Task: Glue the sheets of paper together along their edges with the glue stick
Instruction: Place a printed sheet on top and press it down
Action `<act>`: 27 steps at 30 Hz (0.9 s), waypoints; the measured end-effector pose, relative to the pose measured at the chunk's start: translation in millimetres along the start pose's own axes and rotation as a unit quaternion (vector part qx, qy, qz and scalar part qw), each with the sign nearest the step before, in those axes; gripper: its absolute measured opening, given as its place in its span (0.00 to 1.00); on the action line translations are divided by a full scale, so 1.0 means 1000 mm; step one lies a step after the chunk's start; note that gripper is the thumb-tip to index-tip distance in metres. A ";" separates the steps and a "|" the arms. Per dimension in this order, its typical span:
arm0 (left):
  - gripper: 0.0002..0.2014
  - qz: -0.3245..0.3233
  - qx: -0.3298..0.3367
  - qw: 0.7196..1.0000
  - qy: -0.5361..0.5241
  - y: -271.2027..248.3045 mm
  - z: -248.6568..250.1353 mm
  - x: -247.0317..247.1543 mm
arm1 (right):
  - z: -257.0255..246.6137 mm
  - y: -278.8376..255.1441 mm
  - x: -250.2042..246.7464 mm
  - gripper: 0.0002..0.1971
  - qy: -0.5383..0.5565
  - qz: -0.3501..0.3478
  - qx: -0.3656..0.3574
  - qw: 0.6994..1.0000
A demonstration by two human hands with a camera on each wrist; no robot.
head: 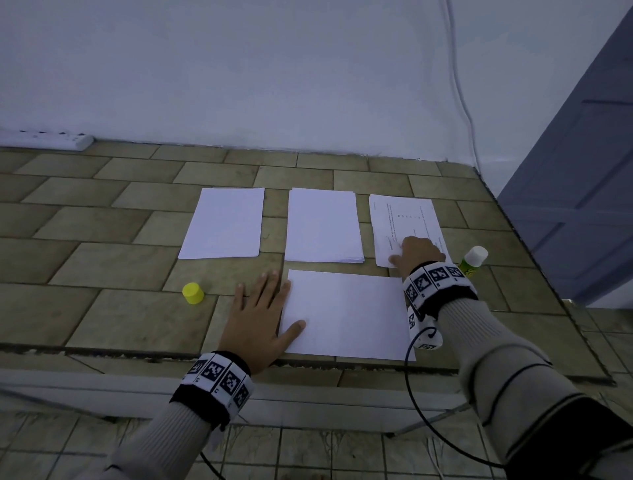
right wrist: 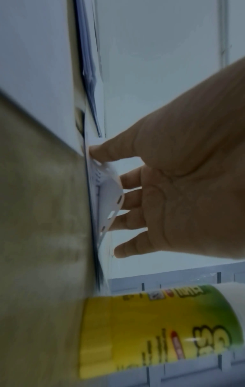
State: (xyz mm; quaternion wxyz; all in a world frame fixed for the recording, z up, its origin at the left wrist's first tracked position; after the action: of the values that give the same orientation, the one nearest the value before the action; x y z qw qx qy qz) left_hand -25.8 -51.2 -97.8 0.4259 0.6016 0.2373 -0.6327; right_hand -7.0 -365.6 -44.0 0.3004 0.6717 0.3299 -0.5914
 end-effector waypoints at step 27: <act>0.14 -0.023 -0.290 0.792 -0.537 0.033 0.000 -0.058 | 0.014 -0.113 -0.019 0.16 0.352 0.048 -0.258 0.899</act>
State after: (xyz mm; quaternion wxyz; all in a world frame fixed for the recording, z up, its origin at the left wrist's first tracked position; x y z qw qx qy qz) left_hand -4.1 -54.2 -35.0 0.6241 0.0081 0.1567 -0.7654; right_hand -106.7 -310.2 -28.0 0.3558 0.7495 0.5228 -0.1957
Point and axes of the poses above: each hand's wrist, its own y-axis towards the middle knuckle, its own x-axis out of the palm, z = x × y, the point moved 4 cm from there along y, towards the middle knuckle, and after that the axes turned 15 degrees about z, right-handed, at the moved point
